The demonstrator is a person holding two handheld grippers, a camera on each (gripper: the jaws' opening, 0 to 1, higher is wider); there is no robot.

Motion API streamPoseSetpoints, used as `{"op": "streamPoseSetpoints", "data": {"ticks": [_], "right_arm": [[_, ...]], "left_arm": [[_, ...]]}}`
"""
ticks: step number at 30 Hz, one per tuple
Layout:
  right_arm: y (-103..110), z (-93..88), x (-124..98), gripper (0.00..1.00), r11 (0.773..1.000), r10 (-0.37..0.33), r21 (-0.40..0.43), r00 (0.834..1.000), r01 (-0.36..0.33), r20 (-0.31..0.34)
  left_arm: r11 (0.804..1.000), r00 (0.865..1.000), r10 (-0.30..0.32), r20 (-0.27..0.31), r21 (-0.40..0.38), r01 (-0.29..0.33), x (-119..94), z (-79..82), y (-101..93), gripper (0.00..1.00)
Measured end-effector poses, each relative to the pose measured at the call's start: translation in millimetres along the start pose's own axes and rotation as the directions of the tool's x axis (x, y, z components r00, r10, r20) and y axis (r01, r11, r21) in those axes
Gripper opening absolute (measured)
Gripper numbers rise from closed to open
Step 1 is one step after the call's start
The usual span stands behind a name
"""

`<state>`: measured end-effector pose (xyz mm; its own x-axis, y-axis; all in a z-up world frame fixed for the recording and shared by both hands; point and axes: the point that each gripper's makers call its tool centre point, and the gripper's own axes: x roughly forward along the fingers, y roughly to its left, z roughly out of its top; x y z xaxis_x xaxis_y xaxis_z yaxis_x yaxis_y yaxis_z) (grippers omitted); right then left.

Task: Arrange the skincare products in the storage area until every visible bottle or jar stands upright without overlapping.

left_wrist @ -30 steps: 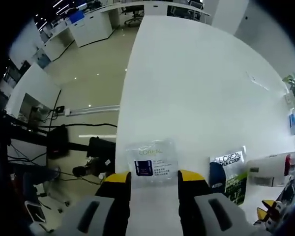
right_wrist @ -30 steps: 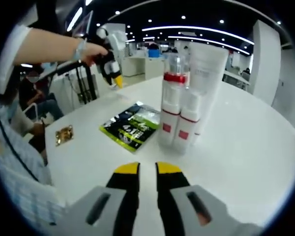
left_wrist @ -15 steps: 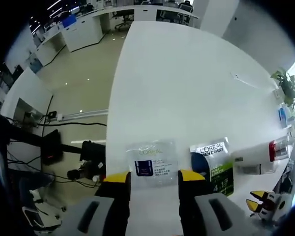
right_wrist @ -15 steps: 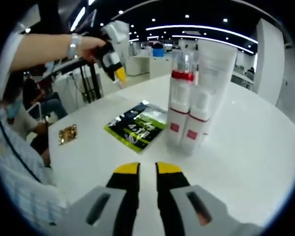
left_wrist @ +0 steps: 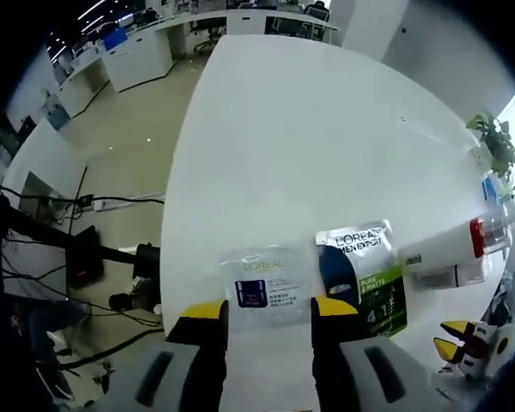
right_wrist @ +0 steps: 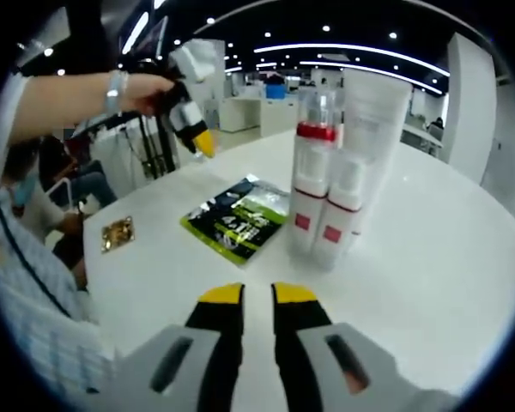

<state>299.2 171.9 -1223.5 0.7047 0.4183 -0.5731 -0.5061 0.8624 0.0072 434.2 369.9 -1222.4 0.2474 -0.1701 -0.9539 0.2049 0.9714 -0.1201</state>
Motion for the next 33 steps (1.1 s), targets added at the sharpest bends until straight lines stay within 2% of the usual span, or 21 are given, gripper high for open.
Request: {"op": "streamPoseSetpoints", "data": {"ticks": [10, 18, 24, 30, 33], "right_arm": [[3, 1.6, -1, 0.11, 1.000, 0.002, -0.013, 1.000, -0.002, 0.005], [-1, -1.4, -3, 0.11, 1.000, -0.012, -0.009, 1.000, 0.012, 0.001], [-2, -2.8, -6, 0.11, 1.000, -0.020, -0.014, 1.000, 0.020, 0.001], [-1, -1.7, -7, 0.11, 0.999, -0.023, -0.022, 1.000, 0.023, 0.007], [-1, -1.8, -8, 0.11, 0.999, -0.027, -0.027, 1.000, 0.027, 0.010]], "left_arm": [[1.000, 1.000, 0.004, -0.010, 0.015, -0.004, 18, 4.6, -11.0, 0.39], [1.000, 0.999, 0.018, -0.029, 0.004, -0.018, 29, 7.4, -7.2, 0.39], [1.000, 0.999, 0.024, -0.042, -0.014, -0.025, 34, 3.5, -7.1, 0.39], [0.999, 0.999, 0.002, -0.053, -0.042, -0.005, 40, 1.3, -15.2, 0.39], [0.999, 0.998, 0.021, -0.055, -0.034, -0.023, 43, 0.8, -14.4, 0.39]]}}
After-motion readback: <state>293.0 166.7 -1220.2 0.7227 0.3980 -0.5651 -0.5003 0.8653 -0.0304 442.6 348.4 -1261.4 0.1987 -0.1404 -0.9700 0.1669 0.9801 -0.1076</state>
